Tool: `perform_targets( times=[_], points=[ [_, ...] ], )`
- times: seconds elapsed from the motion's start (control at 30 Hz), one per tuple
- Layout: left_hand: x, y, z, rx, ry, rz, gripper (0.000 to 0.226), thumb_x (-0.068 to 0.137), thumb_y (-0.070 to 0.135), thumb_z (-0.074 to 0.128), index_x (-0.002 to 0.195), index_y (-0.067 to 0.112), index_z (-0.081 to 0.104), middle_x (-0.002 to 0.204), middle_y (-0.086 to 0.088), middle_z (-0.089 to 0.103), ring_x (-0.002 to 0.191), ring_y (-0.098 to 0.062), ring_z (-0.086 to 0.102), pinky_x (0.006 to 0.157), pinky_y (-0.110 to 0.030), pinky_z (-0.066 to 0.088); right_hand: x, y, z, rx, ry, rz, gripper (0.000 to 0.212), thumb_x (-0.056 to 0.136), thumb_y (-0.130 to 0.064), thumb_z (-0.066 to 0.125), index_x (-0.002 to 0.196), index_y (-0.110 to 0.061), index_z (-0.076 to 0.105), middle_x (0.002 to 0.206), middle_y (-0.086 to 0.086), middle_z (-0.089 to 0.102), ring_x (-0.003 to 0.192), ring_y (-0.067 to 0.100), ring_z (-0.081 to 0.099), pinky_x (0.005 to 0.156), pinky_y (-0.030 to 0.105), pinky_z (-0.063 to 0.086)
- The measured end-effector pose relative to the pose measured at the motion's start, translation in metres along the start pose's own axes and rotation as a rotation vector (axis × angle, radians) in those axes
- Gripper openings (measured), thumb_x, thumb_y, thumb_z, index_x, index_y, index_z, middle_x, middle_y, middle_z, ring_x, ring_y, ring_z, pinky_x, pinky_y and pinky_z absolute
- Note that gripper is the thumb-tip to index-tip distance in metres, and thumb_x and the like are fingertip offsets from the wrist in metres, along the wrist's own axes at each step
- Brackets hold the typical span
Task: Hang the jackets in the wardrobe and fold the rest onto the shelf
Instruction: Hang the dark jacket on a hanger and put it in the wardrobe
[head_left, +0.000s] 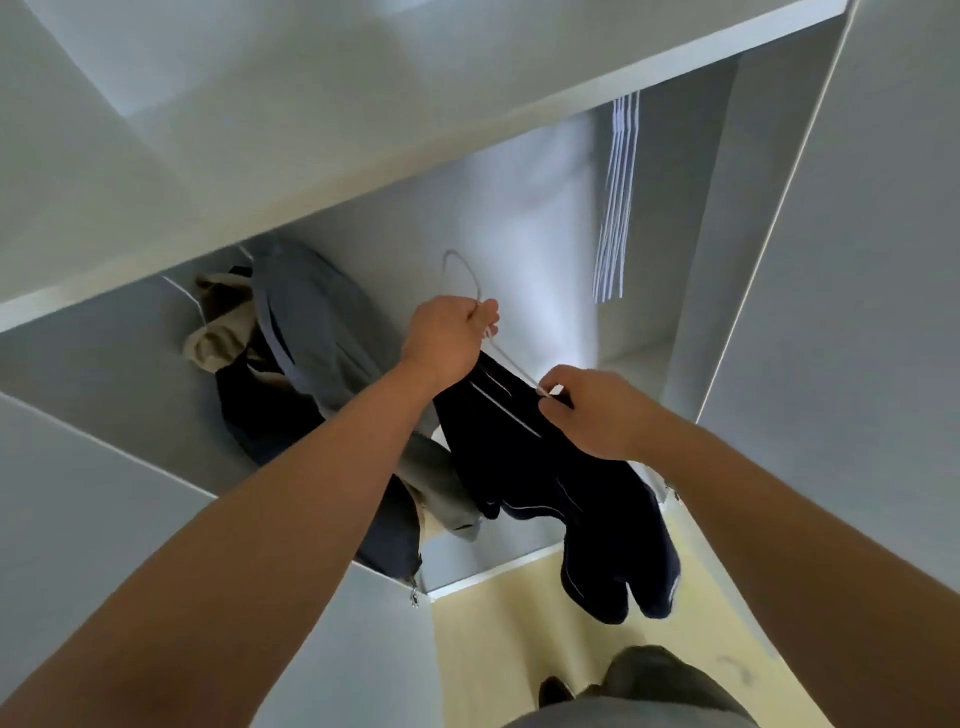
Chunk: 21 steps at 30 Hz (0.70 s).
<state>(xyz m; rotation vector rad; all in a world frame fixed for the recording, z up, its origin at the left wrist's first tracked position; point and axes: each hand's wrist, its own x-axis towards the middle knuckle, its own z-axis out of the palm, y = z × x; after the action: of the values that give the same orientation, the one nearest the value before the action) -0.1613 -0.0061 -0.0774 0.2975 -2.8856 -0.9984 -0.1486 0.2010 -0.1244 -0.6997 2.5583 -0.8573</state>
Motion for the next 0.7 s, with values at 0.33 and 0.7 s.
perform_targets(
  times=[0.33,0.7],
  points=[
    [0.093,-0.055,-0.047,-0.029,0.146,-0.071,0.04,0.108,0.036,0.041,0.108,0.014,0.074,0.106,0.002,0.077,0.099,-0.015,0.069,0.097,-0.034,0.052,0.126,-0.074,0.02,-0.05,-0.047,-0.095,0.023,0.098,-0.012,0.046,0.075,-0.008,0.049,0.075,0.004,0.051,0.077,0.027,0.057,0.056,0.03,0.043],
    [0.123,-0.105,-0.122,-0.53,0.297,-0.266,0.028,0.108,0.022,0.046,0.114,-0.002,0.06,0.126,-0.023,0.063,0.115,-0.031,0.065,0.073,-0.022,0.059,0.213,-0.148,0.047,0.122,-0.022,-0.181,0.007,0.096,-0.012,0.05,0.091,-0.009,0.054,0.116,0.014,0.046,0.091,0.026,0.06,0.059,0.031,0.044]
  ],
)
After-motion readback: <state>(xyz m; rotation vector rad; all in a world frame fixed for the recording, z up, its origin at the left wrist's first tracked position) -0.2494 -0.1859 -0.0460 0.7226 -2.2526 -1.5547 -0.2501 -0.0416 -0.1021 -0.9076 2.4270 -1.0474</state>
